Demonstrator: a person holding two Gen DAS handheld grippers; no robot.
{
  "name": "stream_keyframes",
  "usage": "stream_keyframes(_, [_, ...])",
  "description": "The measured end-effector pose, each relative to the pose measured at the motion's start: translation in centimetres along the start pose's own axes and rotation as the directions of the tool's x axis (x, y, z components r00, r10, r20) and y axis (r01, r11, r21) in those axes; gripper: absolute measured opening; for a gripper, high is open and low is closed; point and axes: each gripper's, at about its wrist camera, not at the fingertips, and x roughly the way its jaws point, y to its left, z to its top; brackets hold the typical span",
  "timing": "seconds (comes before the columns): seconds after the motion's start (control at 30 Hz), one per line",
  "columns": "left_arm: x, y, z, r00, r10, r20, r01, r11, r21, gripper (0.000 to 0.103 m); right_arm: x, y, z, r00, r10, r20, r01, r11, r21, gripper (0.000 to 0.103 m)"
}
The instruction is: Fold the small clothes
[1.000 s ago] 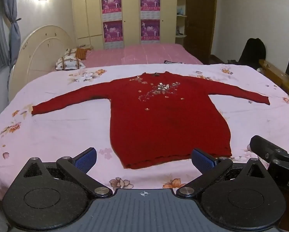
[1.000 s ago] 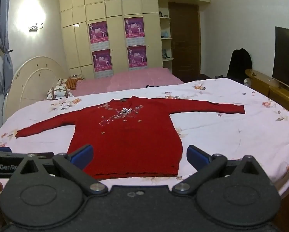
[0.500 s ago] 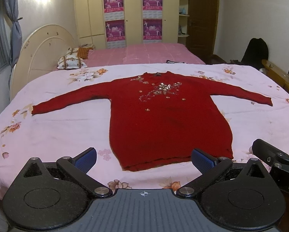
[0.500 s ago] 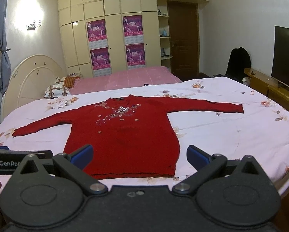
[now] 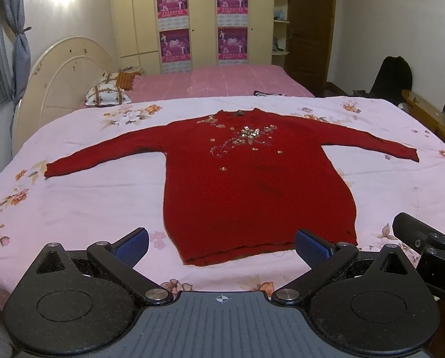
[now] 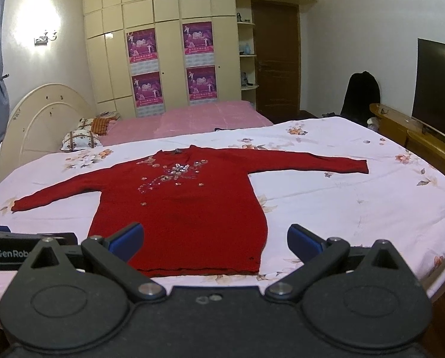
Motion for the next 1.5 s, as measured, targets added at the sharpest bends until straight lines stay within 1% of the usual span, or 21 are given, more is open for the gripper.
stream_keyframes(1.5, [0.92, -0.16, 0.32, 1.000, 0.001, -0.017, -0.001, 1.000, -0.002, 0.103, 0.68, 0.06, 0.07, 1.000, -0.006, -0.016, 0.006, 1.000, -0.016, 0.102])
